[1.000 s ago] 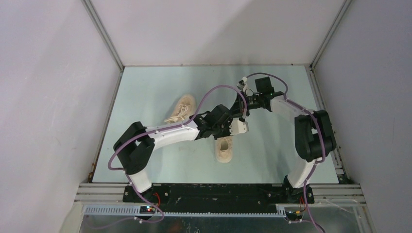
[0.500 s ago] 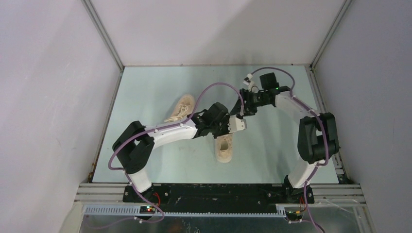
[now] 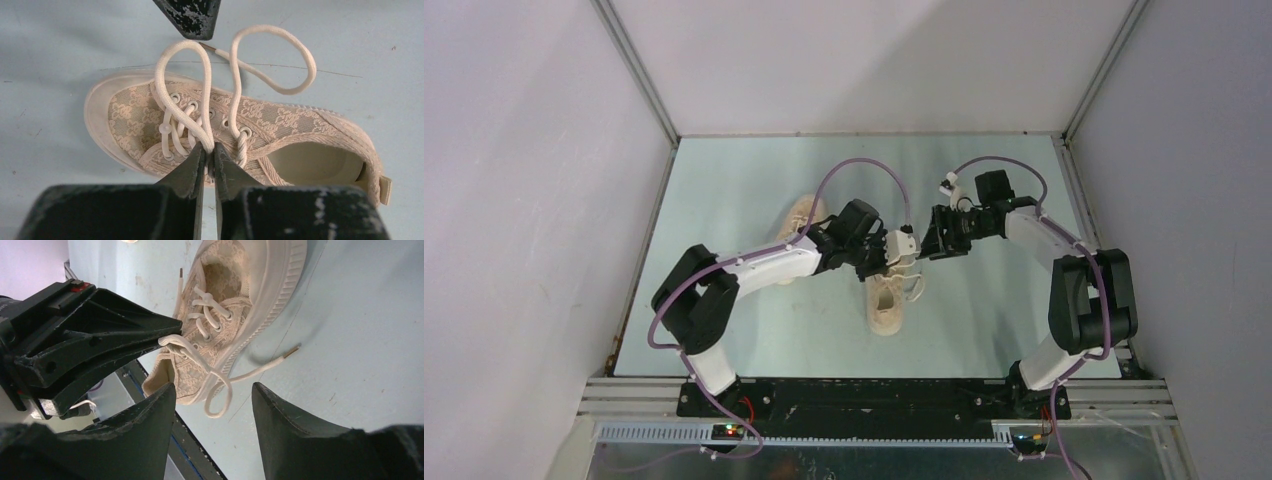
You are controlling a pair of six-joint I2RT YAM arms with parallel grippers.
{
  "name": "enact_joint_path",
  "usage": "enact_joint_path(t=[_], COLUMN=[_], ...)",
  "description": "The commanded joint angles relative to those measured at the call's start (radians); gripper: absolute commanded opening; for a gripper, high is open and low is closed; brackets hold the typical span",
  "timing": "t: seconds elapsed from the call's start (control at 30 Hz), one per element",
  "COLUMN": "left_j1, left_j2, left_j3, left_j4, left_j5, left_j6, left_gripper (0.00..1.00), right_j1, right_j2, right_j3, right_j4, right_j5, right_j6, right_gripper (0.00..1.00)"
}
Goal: Tie the shoes
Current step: Cross the shoelace with the shoelace.
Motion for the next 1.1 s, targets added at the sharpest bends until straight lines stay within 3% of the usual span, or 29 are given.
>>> enact_joint_path(t=[0.0, 0.1, 0.2, 0.33, 0.5, 0.67, 1.07], left_j1=[0.001, 0.001, 0.002, 0.016, 0.038, 0.041, 0.041], left_j2=[0.001, 0.015, 0.015, -0.021, -0.056, -0.061, -0.079], left_j3=[0.012, 0.028, 0.041, 0.019, -0.004, -0.013, -0.014], left_j4=[-0.001, -0.014, -0.032, -0.039, -0.037, -0.035, -0.029], left_j5=[0.026, -0.012, -0.054, -0.065, -0.068, -0.068, -0.054], left_j6=[-0.02, -0.027, -0.054, -0.078, -0.089, -0.089, -0.1], left_gripper=[0.12, 0.12, 0.11, 0.11, 0.11, 0.11, 0.11], right_j1=[-0.004, -0.019, -0.022, 0.01, 0.143, 0.221, 0.348], right_j2=[-0.028, -0.079, -0.121, -0.07, 0.019, 0.113, 0.254], right_j3=[0.007, -0.016, -0.049, -0.043, 0.029, 0.064, 0.175], right_j4=[0.009, -0.012, -0.013, 0.006, -0.04, -0.058, -0.099], right_j5=[0.05, 0.111, 0.282, 0.325, 0.543, 0.707, 0.854], right_j6=[-0.036, -0.042, 0.018, 0.099, 0.145, 0.22, 0.268], right_gripper=[0.6, 0.6, 0.59, 0.54, 0.37, 0.37, 0.4])
